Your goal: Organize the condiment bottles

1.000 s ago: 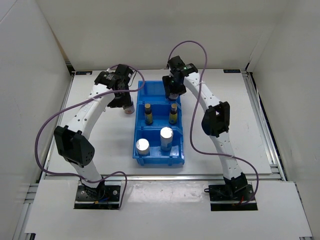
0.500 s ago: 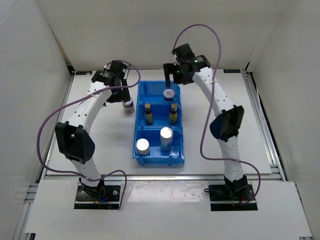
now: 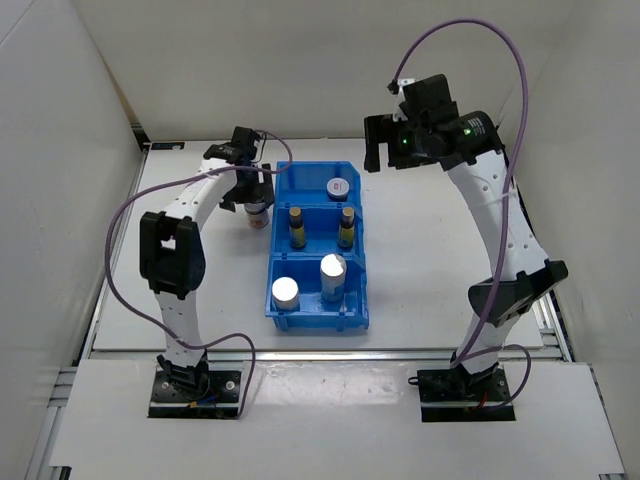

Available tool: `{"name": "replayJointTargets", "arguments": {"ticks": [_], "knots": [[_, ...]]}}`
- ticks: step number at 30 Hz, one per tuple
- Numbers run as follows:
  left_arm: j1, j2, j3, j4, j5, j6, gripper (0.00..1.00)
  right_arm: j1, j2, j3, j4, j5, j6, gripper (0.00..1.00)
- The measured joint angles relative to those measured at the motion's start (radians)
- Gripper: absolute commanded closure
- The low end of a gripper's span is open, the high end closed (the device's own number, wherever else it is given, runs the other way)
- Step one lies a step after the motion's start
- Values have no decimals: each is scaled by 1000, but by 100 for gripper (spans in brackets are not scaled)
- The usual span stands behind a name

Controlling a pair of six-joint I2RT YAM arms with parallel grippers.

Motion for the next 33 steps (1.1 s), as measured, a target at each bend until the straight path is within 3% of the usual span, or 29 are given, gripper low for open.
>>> {"name": "replayJointTargets", "arguments": {"ticks": [5, 7, 8, 9, 12, 13, 19, 25, 33], "knots": [[22, 91, 14, 24, 36, 19, 0, 1, -1, -46, -33, -2, -16, 0], [29, 126, 33, 26, 51, 28, 8, 1, -8, -59, -36, -2, -20, 0], [31, 140, 42, 29, 54, 32, 13, 1, -14, -64, -42, -2, -21, 0], [31, 151, 53, 30, 58, 38, 29, 1, -20, -69, -47, -2, -22, 0], [31, 177, 88, 28, 59, 55, 48, 1, -37, -81, -51, -2, -23, 0], [31, 181, 96, 28, 57, 55, 58, 1, -42, -84, -51, -2, -23, 0], [31, 188, 213, -35, -7, 23, 80, 1, -47, -85, -62, -10, -23, 0], [30, 144, 395, -80, -24, -16, 85, 1, -55, -89, -77, -7, -20, 0], [-67, 43, 402, -44, 88, 15, 86, 1, -100, -90, -92, 6, -6, 0]]}}
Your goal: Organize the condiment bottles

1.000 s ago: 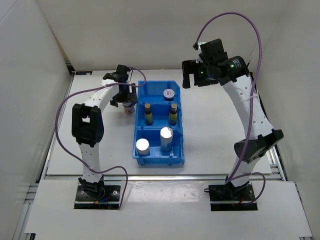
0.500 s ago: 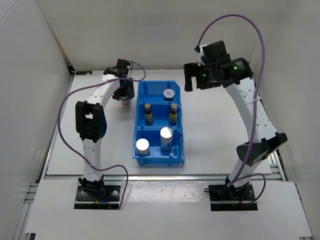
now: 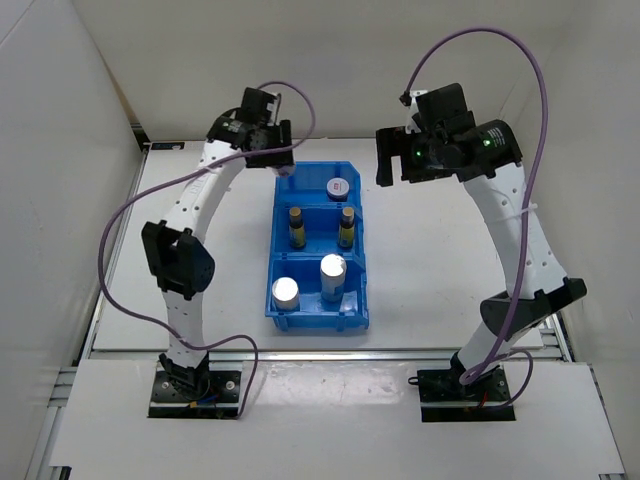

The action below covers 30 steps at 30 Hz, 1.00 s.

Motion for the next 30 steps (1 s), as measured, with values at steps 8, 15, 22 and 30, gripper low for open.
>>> {"name": "replayJointTargets", "arguments": {"ticks": [8, 15, 22, 30], "knots": [[-127, 114, 11, 13, 66, 21, 62, 0, -48, 0, -56, 5, 7, 0], [-111, 268, 30, 17, 57, 21, 42, 0, -111, -18, -90, 19, 11, 0], [-106, 317, 34, 15, 30, 20, 11, 0, -185, -68, -98, 23, 11, 0], [-108, 304, 163, 20, 0, 6, 0, 0, -190, -110, -99, 58, 17, 0]]}}
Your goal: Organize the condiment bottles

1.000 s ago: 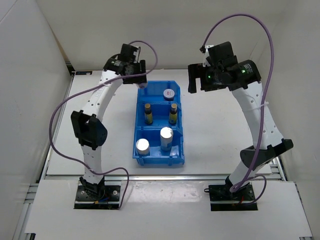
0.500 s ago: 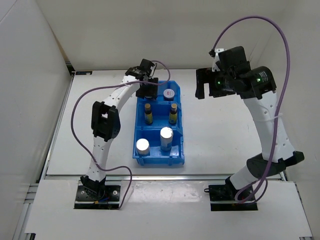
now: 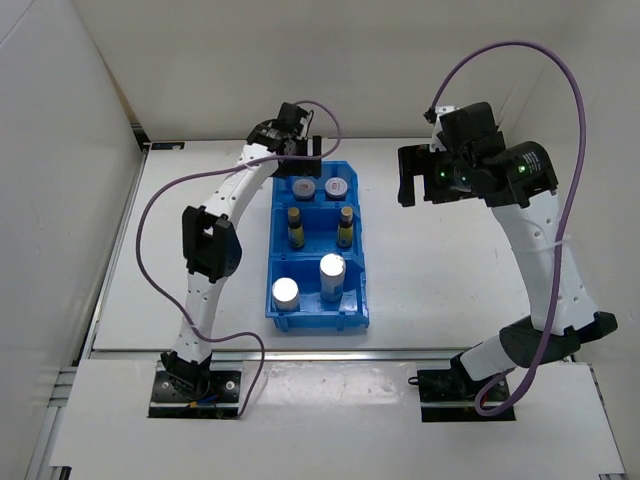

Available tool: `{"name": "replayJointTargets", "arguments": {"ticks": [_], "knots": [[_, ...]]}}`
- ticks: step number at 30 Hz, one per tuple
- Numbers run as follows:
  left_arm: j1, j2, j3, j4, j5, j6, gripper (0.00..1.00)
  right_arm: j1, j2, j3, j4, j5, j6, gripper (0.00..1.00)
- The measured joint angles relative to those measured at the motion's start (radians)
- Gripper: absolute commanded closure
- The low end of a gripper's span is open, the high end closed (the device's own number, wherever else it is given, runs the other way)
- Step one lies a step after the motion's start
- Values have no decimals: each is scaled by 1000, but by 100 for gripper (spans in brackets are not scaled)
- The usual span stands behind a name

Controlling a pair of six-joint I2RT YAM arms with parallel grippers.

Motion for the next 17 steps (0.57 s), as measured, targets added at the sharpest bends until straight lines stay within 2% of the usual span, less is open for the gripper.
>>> {"name": "replayJointTargets", "arguments": {"ticks": [5, 9, 12, 17], "knots": [[4, -84, 39, -4, -40, -20, 0, 0, 0, -24, -2, 48, 21, 0], [3, -266, 4, 8, -117, -24, 0, 0, -7, -72, 4, 89, 44, 0], [3, -496, -149, 29, -201, 3, 0, 0, -35, -136, 3, 120, 55, 0], [3, -913, -541, 88, -314, 48, 0, -1, -122, -181, 6, 169, 55, 0]]}}
